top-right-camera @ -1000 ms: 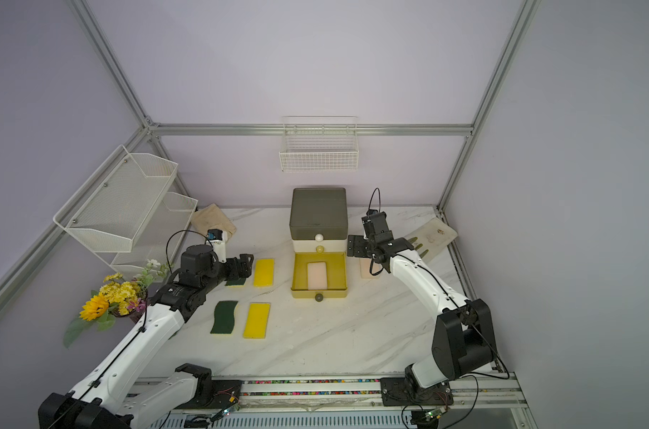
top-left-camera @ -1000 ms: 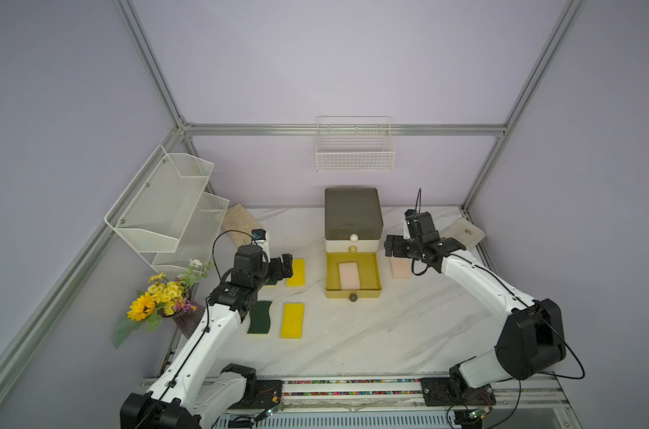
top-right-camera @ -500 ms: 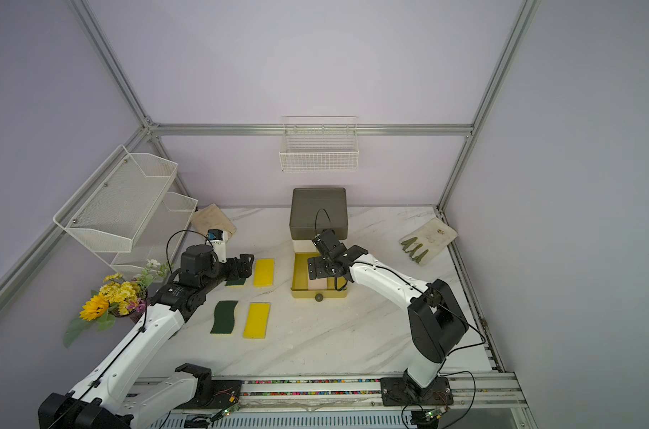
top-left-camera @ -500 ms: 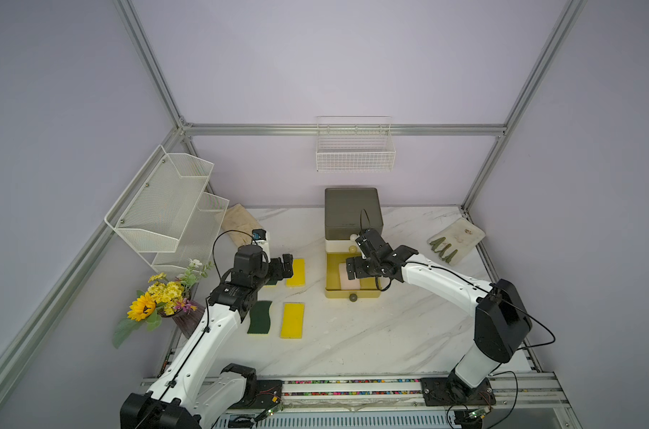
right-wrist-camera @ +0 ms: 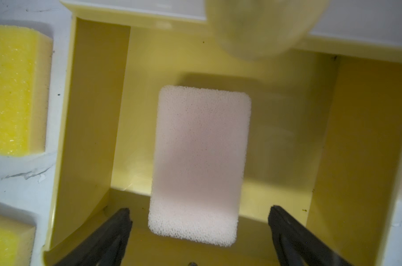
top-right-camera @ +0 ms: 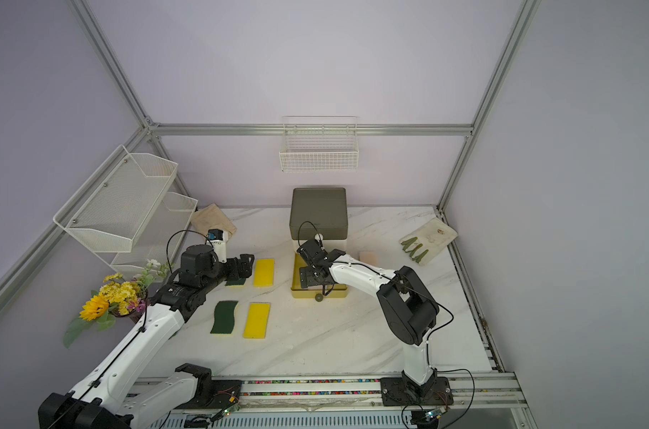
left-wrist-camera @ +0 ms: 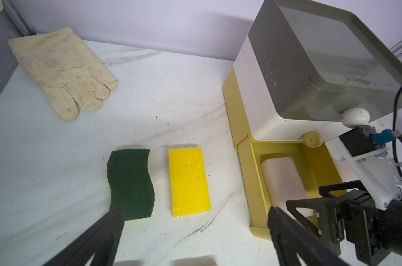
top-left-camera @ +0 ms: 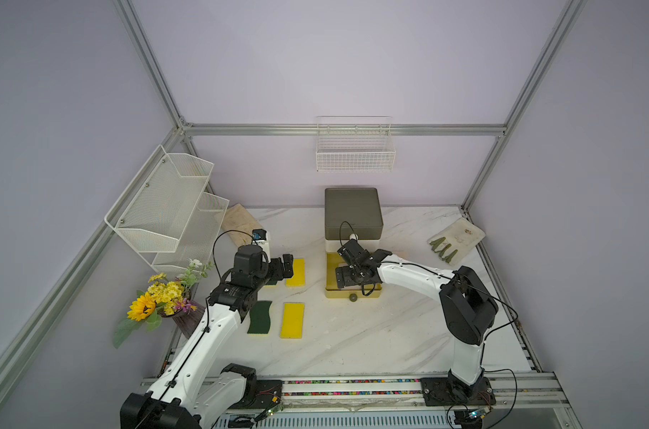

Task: Take the sponge out of the drawer
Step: Pick up the sponge from the drawer.

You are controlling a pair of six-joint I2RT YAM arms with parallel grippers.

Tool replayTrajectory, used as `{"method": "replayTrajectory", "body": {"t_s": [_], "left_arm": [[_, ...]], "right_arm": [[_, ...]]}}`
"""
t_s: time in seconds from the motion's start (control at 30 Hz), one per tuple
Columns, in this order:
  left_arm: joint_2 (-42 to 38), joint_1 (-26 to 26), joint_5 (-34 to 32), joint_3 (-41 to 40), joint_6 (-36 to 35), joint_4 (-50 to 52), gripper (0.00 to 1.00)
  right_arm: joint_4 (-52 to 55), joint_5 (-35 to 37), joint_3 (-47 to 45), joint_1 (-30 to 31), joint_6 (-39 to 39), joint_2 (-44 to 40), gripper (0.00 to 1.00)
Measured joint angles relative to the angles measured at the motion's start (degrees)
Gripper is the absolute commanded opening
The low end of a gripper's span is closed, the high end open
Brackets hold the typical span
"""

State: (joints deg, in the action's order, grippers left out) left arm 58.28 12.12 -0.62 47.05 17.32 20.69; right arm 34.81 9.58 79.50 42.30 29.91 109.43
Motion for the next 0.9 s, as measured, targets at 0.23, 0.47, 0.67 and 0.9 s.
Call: {"method": "replayTrajectory", "body": {"t_s": [0.23, 0.47, 0.67, 0.9], "left_arm": [[0.00, 0.00, 0.00, 0.00, 0.00, 0.00, 1.00], [0.00, 0.00, 0.04, 0.00, 0.00, 0.00, 1.00], [0.00, 0.00, 0.09, 0.00, 0.00, 0.00, 1.00], [0.00, 0.00, 0.22, 0.00, 0.00, 0.00, 1.00]], "right_arm": [[-0.37, 0.15, 0.87, 0.20, 1.20, 2.84, 0.97], [-0.72, 1.49, 0.96, 0.72, 1.38, 4.02, 0.96], [-1.44, 1.25, 1.68, 0.96, 1.38, 6.01, 0.85], [-2.71, 1.31, 1.99, 0.98, 1.11, 6.95, 0.73]]}}
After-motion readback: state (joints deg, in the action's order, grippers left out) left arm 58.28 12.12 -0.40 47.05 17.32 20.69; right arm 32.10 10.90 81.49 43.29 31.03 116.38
